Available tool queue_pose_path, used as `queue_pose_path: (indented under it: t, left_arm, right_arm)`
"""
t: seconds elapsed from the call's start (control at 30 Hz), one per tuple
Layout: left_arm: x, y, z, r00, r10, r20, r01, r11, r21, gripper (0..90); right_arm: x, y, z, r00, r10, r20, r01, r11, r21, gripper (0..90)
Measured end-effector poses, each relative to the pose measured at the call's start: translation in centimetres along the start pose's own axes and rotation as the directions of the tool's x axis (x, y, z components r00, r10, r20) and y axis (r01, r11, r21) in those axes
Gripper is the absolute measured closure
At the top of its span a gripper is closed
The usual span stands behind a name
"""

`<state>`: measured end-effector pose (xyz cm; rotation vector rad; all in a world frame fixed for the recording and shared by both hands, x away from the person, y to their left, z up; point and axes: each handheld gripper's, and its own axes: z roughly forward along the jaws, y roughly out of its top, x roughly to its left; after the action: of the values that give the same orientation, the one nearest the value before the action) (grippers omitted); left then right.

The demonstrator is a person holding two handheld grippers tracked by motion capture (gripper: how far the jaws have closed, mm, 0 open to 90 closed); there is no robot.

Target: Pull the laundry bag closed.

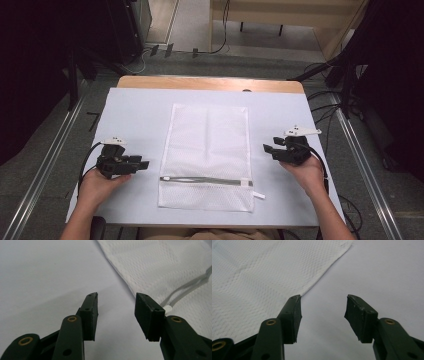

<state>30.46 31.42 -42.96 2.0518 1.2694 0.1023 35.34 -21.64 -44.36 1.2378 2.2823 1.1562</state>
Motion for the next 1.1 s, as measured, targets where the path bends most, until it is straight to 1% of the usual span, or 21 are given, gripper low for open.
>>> queue_pose_path:
  t: [0.07, 0.1, 0.17, 0.23, 0.3, 0.33, 0.4, 0.43, 0.47, 0.5, 0.53, 0.57, 0.6, 0.63, 0.7, 0.73, 0.77, 0.83, 0.9, 1.0, 1.1]
  left_arm:
    - [0.1, 0.1, 0.0, 0.9999, -0.011, 0.006, 0.011, 0.9999, -0.004, 51.6]
    - [0.2, 0.2, 0.1, 0.9997, -0.022, 0.012, 0.022, 0.9998, -0.003, 49.3]
    - [0.2, 0.2, 0.1, 0.9998, -0.013, 0.017, 0.013, 0.9999, -0.004, 49.4]
    - [0.0, 0.3, 0.0, 0.9998, -0.008, 0.016, 0.009, 0.9997, -0.022, 49.1]
    - [0.0, 0.3, -0.1, 0.9998, -0.010, 0.018, 0.011, 0.9994, -0.034, 49.2]
    - [0.0, 0.3, -0.1, 0.9997, -0.014, 0.021, 0.015, 0.9993, -0.036, 49.5]
    - [0.0, 0.4, -0.1, 0.9999, -0.005, 0.016, 0.005, 0.9996, -0.026, 48.9]
    - [0.0, 0.4, 0.0, 0.9998, -0.007, 0.016, 0.007, 0.9997, -0.023, 48.9]
    - [0.0, 0.4, 0.1, 0.9998, -0.009, 0.016, 0.009, 0.9997, -0.024, 48.3]
    - [0.0, 0.4, 0.1, 0.9999, -0.002, 0.013, 0.003, 0.9997, -0.023, 47.5]
    - [0.0, 0.4, 0.1, 0.9999, -0.002, 0.013, 0.003, 0.9997, -0.023, 46.3]
    - [0.0, 0.5, 0.1, 1.0000, -0.002, 0.009, 0.002, 0.9997, -0.024, 46.3]
    - [-0.1, 0.5, 0.2, 1.0000, 0.002, 0.006, -0.001, 0.9994, -0.034, 43.9]
    - [-0.1, 0.6, 0.2, 1.0000, 0.005, 0.008, -0.005, 0.9996, -0.029, 43.4]
    - [-0.1, 0.6, 0.3, 0.9999, 0.008, 0.013, -0.008, 0.9995, -0.029, 41.1]
    - [-0.1, 0.7, 0.4, 0.9996, 0.013, 0.025, -0.013, 0.9996, -0.024, 40.1]
    - [-0.2, 0.7, 0.5, 0.9997, 0.015, 0.019, -0.015, 0.9996, -0.022, 40.1]
    - [-0.2, 0.7, 0.5, 0.9996, 0.017, 0.024, -0.016, 0.9997, -0.021, 39.8]
    - [-0.2, 0.8, 0.5, 0.9995, 0.018, 0.024, -0.018, 0.9997, -0.019, 39.7]
    - [-0.1, 0.8, 0.5, 0.9995, 0.020, 0.024, -0.019, 0.9997, -0.013, 39.8]
    - [-0.2, 0.8, 0.6, 0.9989, 0.024, 0.039, -0.024, 0.9997, -0.005, 39.8]
  right_arm:
    - [0.1, 0.0, 0.0, 1.0000, 0.001, -0.007, -0.001, 1.000, 0.005, 50.3]
    - [0.2, 0.1, -0.1, 0.9998, 0.006, -0.020, -0.006, 1.000, 0.004, 52.2]
    - [0.3, 0.1, -0.1, 0.9997, 0.002, -0.023, -0.002, 1.000, -0.004, 52.9]
    - [0.2, 0.1, -0.2, 0.9999, -0.001, -0.016, 0.001, 1.000, -0.012, 52.7]
    - [0.2, 0.1, -0.3, 0.9998, 0.009, -0.018, -0.009, 1.000, -0.013, 52.9]
    - [0.1, 0.1, -0.3, 0.9995, 0.009, -0.031, -0.009, 1.000, -0.006, 53.2]
    - [0.0, 0.0, 0.0, 0.9984, 0.020, -0.052, -0.019, 1.000, 0.023, 54.9]
    - [0.0, -0.1, 0.1, 0.9985, 0.011, -0.053, -0.009, 0.999, 0.042, 55.9]
    - [0.1, -0.2, 0.2, 0.9992, -0.003, -0.039, 0.005, 0.999, 0.052, 55.9]
    - [0.2, -0.3, 0.3, 0.9991, -0.020, -0.036, 0.022, 0.998, 0.055, 56.0]
    - [0.2, -0.3, 0.3, 0.9991, -0.020, -0.036, 0.022, 0.998, 0.055, 56.0]
    - [0.3, -0.3, 0.3, 0.9990, -0.022, -0.038, 0.024, 0.998, 0.053, 56.3]
    - [0.3, -0.3, 0.2, 0.9990, -0.024, -0.038, 0.026, 0.999, 0.039, 55.8]
    - [0.3, -0.2, 0.0, 0.9992, -0.018, -0.035, 0.019, 0.999, 0.033, 55.6]
    - [0.1, -0.2, -0.2, 0.9981, 0.007, -0.061, -0.006, 1.000, 0.026, 54.9]
    - [0.1, -0.1, -0.3, 0.9969, 0.020, -0.077, -0.019, 1.000, 0.024, 56.0]
    - [0.2, -0.1, -0.6, 0.9965, 0.025, -0.079, -0.024, 1.000, 0.016, 56.3]
    - [0.6, 0.1, -1.1, 0.9976, 0.015, -0.068, -0.016, 1.000, -0.015, 57.3]
    - [0.9, 0.3, -1.3, 0.9968, 0.021, -0.077, -0.023, 0.999, -0.028, 58.0]
    - [1.1, 0.3, -1.1, 0.9970, 0.007, -0.077, -0.008, 1.000, -0.013, 58.6]
    - [1.4, 0.3, -1.1, 0.9983, -0.019, -0.056, 0.019, 1.000, -0.009, 57.7]
